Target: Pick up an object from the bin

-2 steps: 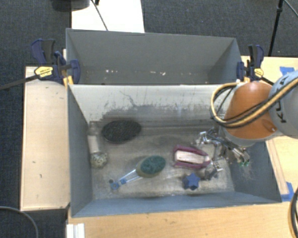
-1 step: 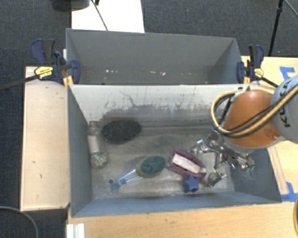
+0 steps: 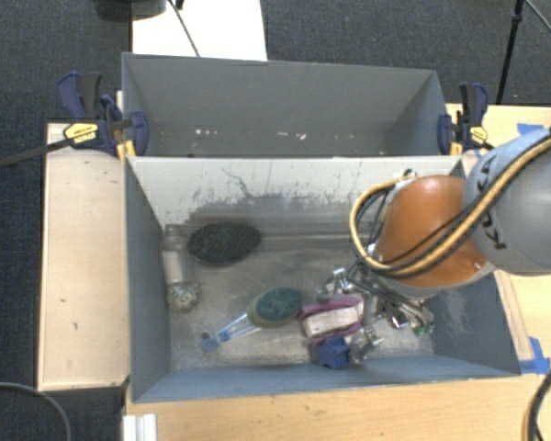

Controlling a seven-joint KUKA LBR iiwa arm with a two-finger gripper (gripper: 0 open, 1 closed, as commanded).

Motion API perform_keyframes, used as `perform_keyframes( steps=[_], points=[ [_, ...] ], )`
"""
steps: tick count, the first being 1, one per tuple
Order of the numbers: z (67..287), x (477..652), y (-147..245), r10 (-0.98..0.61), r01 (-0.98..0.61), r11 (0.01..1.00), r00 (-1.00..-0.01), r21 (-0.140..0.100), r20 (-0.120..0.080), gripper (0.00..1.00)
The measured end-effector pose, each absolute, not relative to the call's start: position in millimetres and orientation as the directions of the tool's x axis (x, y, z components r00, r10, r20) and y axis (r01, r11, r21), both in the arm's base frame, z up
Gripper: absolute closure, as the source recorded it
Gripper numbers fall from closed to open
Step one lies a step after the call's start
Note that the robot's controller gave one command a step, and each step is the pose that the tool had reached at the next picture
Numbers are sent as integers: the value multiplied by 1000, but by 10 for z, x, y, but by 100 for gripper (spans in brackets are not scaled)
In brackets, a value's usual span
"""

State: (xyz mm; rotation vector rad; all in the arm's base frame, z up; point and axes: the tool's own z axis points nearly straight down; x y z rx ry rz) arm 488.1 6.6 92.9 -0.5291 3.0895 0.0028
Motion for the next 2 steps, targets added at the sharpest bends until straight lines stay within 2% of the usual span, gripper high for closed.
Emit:
perform_keyframes(
  steps=[1,2],
  points=[
    [924,4882,39,-333,-333,943,-943,-1,-7,100],
    [3372,5236,-242,-501,-501,866,-865,-7,-11,100]
  ],
)
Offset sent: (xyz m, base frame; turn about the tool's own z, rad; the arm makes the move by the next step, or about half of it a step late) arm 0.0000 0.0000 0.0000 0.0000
